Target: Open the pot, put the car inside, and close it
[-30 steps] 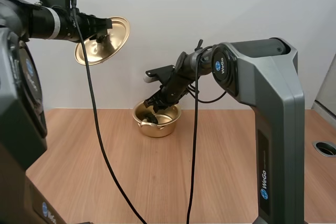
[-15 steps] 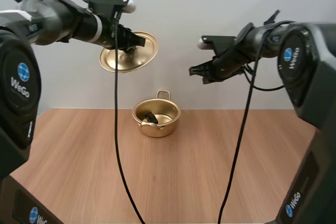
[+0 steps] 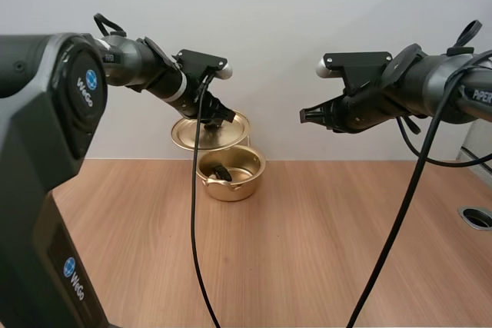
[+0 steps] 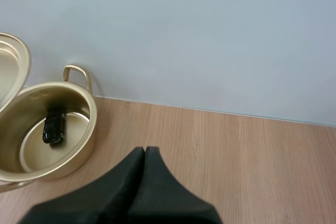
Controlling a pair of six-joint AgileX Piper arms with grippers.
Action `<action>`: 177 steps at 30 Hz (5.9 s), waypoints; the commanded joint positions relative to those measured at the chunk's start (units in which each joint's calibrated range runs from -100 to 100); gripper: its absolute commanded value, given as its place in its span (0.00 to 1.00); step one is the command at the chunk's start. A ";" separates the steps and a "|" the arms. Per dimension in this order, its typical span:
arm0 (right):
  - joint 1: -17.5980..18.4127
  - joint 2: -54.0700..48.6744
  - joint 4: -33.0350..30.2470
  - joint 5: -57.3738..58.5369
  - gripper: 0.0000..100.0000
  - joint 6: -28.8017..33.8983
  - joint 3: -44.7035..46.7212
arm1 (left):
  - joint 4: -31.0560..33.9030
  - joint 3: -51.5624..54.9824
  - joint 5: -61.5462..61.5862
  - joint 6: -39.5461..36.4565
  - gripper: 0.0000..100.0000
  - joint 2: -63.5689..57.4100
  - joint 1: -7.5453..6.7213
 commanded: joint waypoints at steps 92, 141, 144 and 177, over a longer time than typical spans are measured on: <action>3.56 -52.64 -7.29 -24.58 0.00 4.26 36.45 | 16.40 59.18 -50.88 -27.17 0.00 -79.43 2.07; 3.47 -70.87 -11.17 -11.60 0.00 11.44 58.94 | 22.02 83.40 -29.99 -37.21 0.00 -105.66 3.97; 3.47 -70.87 -11.17 -11.01 0.00 12.25 58.94 | 22.02 83.40 -29.99 -37.21 0.00 -105.66 3.97; 3.47 -70.87 -10.78 -11.59 0.00 12.25 58.94 | 22.02 83.40 -29.99 -37.21 0.00 -105.66 3.97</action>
